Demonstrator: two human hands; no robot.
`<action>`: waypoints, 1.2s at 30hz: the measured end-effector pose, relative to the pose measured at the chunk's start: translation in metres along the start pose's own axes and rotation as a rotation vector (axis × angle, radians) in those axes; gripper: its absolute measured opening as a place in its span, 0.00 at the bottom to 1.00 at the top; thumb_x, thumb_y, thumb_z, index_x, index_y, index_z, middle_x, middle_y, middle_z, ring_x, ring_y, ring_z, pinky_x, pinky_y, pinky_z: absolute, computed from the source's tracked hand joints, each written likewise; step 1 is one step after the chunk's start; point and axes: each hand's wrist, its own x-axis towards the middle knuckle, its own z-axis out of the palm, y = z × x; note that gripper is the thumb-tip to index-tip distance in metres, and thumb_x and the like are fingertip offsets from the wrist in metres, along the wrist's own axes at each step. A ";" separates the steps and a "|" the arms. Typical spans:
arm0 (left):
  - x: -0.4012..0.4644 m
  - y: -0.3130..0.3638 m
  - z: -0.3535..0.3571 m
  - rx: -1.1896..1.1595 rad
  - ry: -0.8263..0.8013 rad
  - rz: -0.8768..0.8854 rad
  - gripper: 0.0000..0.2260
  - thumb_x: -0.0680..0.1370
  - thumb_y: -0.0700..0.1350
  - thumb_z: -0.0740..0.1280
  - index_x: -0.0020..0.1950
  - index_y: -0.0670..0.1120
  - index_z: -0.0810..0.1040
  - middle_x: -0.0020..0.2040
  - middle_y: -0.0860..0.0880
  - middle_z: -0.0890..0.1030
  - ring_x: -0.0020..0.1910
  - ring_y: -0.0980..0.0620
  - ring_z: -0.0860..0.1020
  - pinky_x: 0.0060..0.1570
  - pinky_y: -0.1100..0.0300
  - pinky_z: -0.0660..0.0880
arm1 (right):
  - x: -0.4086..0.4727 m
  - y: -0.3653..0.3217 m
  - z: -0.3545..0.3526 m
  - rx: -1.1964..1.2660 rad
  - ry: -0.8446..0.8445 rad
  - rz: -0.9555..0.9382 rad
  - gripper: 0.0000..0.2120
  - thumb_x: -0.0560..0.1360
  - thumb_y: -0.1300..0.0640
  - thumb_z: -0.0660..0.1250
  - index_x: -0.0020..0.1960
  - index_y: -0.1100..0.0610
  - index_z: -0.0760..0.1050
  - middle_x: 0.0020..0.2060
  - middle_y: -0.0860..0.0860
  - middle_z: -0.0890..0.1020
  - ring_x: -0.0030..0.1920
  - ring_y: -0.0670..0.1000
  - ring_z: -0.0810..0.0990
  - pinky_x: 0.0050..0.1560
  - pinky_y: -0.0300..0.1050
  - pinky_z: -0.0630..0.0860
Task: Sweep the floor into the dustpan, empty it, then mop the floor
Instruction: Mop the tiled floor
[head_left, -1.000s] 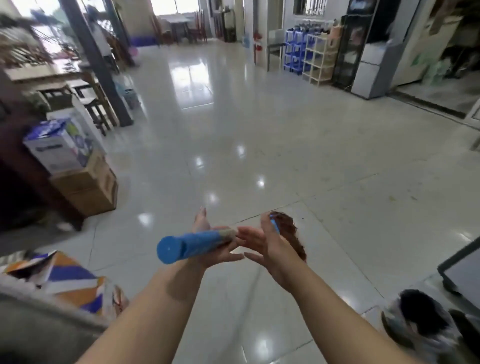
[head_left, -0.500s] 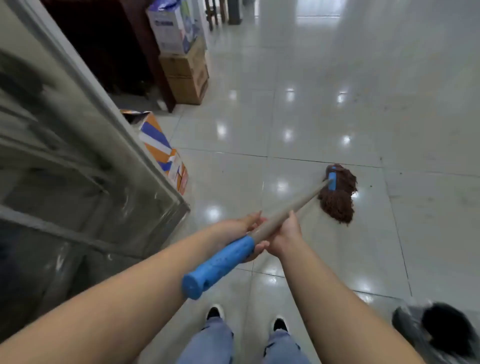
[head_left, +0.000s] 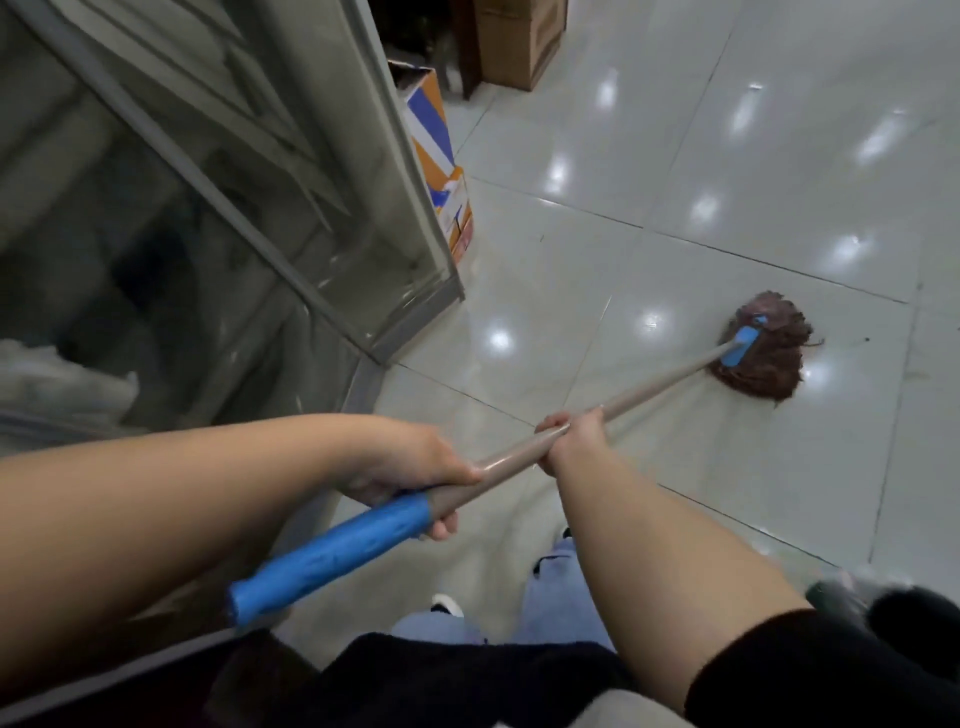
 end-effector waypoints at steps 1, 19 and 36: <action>-0.002 -0.012 -0.001 0.118 0.018 -0.039 0.17 0.81 0.54 0.58 0.52 0.40 0.74 0.34 0.46 0.82 0.27 0.54 0.79 0.31 0.61 0.78 | -0.001 0.021 -0.003 -0.033 0.035 -0.002 0.27 0.76 0.38 0.57 0.29 0.56 0.61 0.10 0.48 0.62 0.09 0.47 0.61 0.21 0.31 0.66; -0.007 -0.063 -0.001 0.414 0.403 -0.042 0.26 0.77 0.65 0.54 0.43 0.42 0.73 0.29 0.46 0.73 0.22 0.51 0.68 0.22 0.66 0.65 | 0.009 0.072 -0.008 0.218 -0.210 0.050 0.22 0.77 0.40 0.60 0.36 0.56 0.63 0.16 0.48 0.66 0.12 0.47 0.65 0.20 0.29 0.66; 0.015 0.216 0.048 0.898 0.355 0.228 0.23 0.77 0.64 0.51 0.41 0.47 0.71 0.31 0.49 0.74 0.23 0.54 0.71 0.19 0.68 0.66 | -0.011 -0.219 -0.026 0.519 -0.242 -0.213 0.22 0.79 0.41 0.56 0.37 0.57 0.61 0.14 0.49 0.65 0.12 0.45 0.64 0.19 0.29 0.66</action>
